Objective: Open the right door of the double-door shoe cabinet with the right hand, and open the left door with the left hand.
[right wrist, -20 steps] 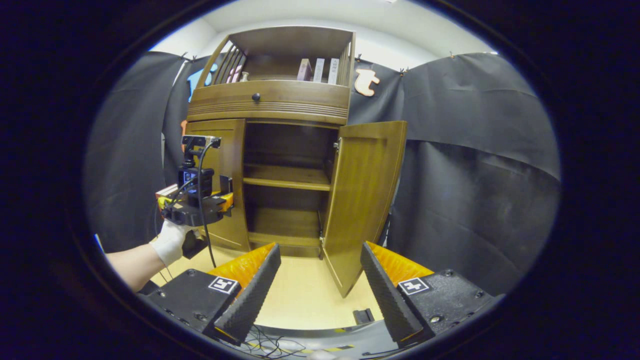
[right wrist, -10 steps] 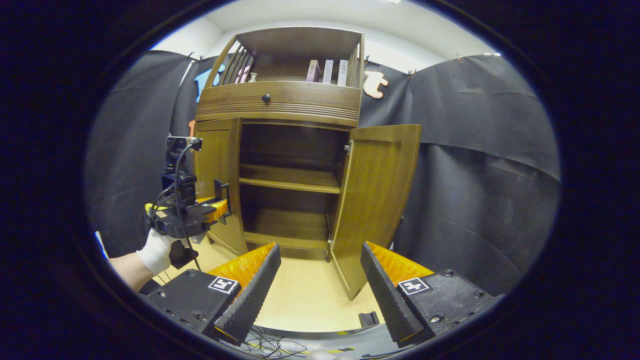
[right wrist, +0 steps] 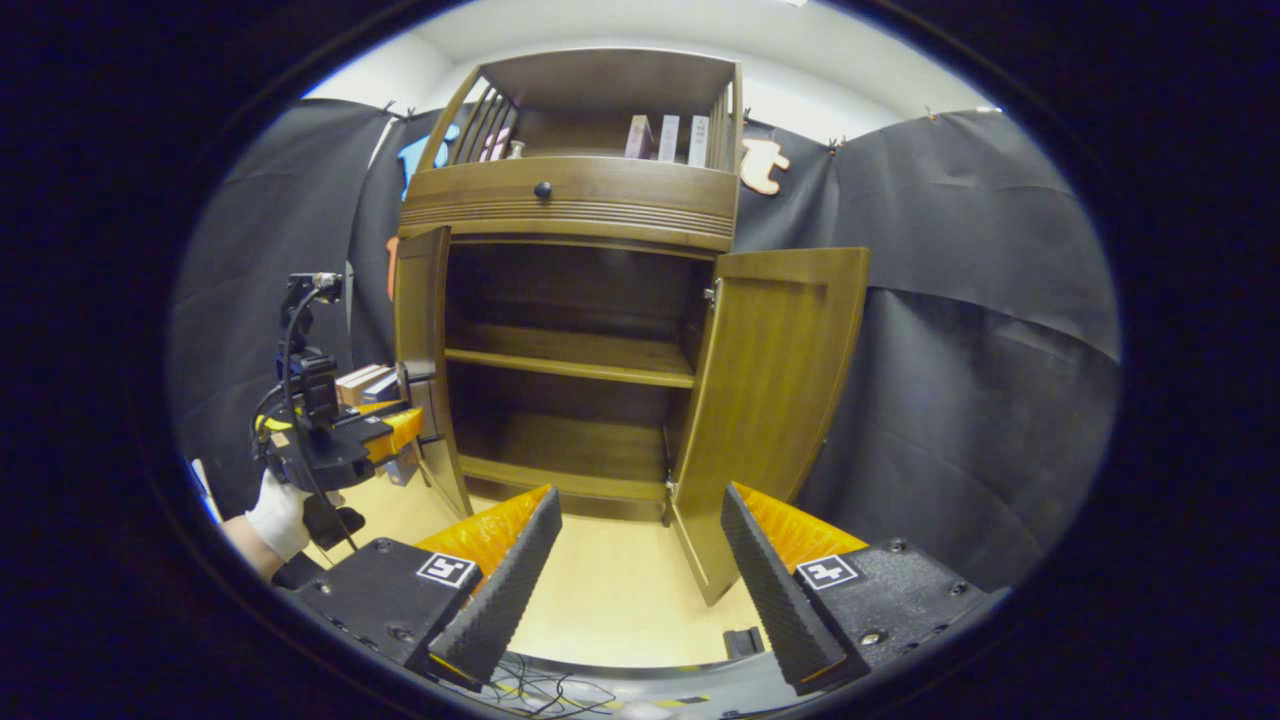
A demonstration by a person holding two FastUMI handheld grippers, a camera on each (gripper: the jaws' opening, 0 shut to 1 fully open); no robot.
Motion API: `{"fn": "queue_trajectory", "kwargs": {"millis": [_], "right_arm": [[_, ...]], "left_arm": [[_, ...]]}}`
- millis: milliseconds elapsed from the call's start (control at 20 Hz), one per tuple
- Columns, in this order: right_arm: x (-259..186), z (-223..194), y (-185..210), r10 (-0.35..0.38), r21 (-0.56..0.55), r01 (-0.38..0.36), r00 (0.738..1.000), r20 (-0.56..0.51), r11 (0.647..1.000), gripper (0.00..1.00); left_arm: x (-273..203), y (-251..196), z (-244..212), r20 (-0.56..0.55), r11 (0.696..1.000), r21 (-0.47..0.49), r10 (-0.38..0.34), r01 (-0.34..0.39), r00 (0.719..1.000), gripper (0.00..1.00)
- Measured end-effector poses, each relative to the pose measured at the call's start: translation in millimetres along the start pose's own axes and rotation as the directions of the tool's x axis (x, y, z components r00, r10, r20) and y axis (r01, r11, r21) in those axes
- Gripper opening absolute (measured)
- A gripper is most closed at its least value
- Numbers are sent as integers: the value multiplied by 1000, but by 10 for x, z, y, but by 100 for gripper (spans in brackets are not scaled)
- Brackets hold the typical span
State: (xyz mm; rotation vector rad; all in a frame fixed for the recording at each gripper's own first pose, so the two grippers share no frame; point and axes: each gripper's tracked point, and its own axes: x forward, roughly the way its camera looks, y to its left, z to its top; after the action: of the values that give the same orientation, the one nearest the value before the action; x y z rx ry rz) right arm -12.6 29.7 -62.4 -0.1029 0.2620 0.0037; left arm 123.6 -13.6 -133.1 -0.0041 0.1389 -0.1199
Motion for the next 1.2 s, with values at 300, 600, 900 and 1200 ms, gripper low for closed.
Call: {"fn": "queue_trajectory", "kwargs": {"millis": [300, 600, 900, 1200], "right_arm": [[60, 26, 148, 43, -25, -44, 999, -12, 999, 100], [90, 14, 316, 85, -42, -85, 996, -21, 995, 100], [85, -67, 518, 133, -39, -134, 990, -39, 990, 100], [117, -70, 638, 159, -27, -160, 987, -39, 987, 100]], "left_arm": [[-265, 252, -29, 10, 999, 2, 48, -48, 999, 23], [-494, 536, -48, 4, 996, -1, 87, -87, 996, 23], [-670, 804, -66, 6, 989, 49, 140, -140, 990, 4], [-812, 1257, -72, 9, 981, 41, 192, -192, 981, 3]]}}
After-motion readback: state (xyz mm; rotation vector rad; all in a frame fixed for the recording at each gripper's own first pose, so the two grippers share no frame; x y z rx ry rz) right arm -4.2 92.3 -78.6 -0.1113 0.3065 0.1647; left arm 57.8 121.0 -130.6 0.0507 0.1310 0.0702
